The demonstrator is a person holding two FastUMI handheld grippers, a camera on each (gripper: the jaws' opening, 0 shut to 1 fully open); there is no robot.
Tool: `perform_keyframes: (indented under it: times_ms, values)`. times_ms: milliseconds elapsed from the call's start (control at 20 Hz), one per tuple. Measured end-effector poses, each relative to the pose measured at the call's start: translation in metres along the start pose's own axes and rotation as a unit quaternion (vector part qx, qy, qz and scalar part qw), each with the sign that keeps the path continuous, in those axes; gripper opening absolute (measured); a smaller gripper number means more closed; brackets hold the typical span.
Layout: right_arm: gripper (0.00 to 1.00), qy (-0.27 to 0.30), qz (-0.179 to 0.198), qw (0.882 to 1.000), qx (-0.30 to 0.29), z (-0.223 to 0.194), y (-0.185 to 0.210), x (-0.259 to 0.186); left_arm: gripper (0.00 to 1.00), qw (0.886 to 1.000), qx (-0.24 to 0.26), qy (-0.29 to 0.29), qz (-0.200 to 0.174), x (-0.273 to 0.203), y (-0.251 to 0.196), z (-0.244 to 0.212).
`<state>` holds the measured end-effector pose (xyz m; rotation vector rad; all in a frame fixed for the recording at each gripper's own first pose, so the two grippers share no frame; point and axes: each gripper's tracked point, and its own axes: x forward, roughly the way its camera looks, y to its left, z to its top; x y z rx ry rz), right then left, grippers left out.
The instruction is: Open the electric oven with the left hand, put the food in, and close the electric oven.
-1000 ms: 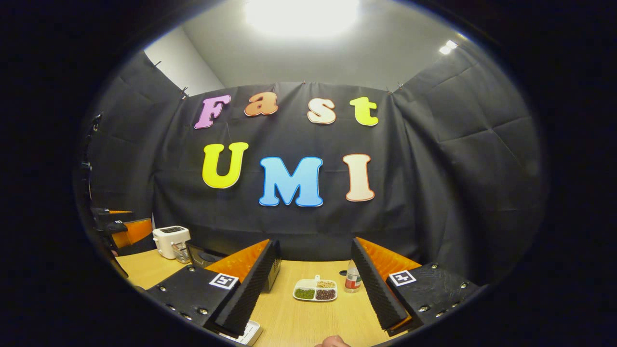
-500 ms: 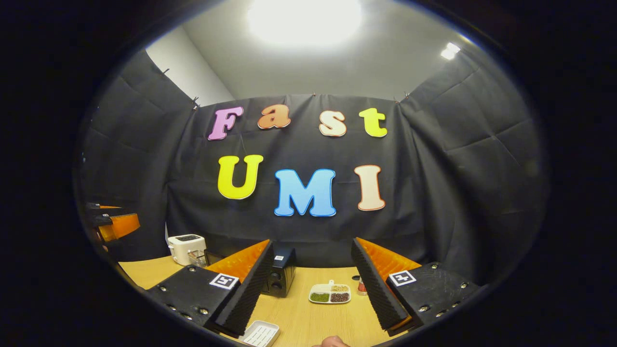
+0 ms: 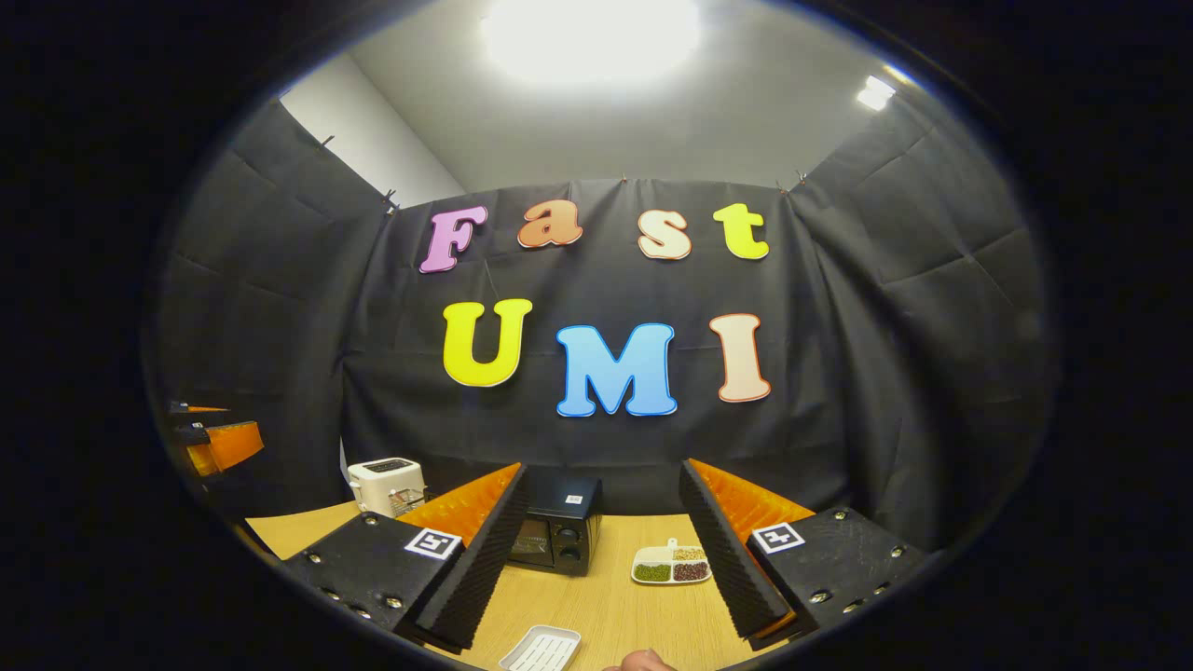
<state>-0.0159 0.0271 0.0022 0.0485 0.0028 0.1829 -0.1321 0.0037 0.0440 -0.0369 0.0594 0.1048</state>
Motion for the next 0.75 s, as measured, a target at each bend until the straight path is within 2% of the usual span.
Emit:
perform_keyframes:
  times_ms: [750]
  values:
    - [0.98,-0.008,0.002,1.000,-0.010,0.007,0.002,-0.003,0.99,1.000,-0.012,-0.006,-0.014,0.002,-0.011,0.002]
